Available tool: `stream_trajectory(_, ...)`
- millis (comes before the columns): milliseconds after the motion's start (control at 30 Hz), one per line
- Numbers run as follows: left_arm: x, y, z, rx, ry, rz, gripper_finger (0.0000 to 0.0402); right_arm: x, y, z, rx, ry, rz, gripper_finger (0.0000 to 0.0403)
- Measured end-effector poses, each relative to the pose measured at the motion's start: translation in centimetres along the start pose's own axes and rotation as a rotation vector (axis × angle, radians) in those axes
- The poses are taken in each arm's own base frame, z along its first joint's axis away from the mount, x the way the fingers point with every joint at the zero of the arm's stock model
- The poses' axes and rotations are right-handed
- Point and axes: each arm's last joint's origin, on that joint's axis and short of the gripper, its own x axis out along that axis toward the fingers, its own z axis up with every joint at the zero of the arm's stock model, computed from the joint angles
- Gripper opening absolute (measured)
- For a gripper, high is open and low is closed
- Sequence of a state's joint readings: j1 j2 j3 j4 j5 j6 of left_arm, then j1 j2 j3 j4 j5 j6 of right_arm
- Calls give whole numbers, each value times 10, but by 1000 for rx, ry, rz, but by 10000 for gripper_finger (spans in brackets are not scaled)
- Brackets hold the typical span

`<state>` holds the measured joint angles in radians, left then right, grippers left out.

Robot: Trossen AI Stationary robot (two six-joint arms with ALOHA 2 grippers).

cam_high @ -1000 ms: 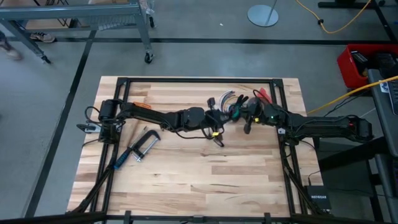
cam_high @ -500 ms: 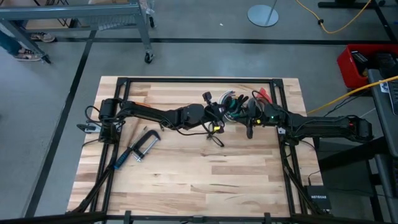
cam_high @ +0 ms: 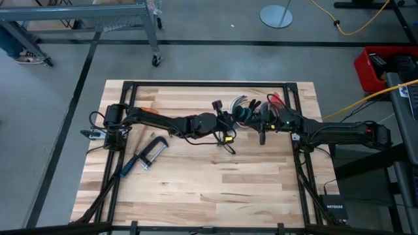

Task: Coil cords
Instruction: Uncoil the green wire from the black spool

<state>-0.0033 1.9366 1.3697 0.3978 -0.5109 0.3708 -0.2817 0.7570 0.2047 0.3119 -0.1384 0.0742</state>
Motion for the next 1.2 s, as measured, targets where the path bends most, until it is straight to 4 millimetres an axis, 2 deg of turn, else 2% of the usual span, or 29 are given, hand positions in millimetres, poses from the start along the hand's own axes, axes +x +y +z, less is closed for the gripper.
stream_trajectory(133,0,3,-1,38,32,79,48,0,0,0,37,0,4,45)
stream_trajectory(400,-3,14,-4,148,204,443,43,0,2,-1,80,16,54,92)
stream_trajectory(667,-8,21,-7,253,382,700,42,0,2,-1,80,16,53,131)
stream_trajectory(833,-10,15,-6,271,367,658,43,0,0,0,71,4,-14,148)
stream_trajectory(967,-13,7,-1,266,313,575,42,0,-3,0,-4,-6,-104,151)
stream_trajectory(1100,-19,0,8,195,210,433,41,0,-4,2,-106,-23,-147,151)
stream_trajectory(1200,-25,1,14,110,149,256,43,-1,-3,7,-193,-66,-138,152)
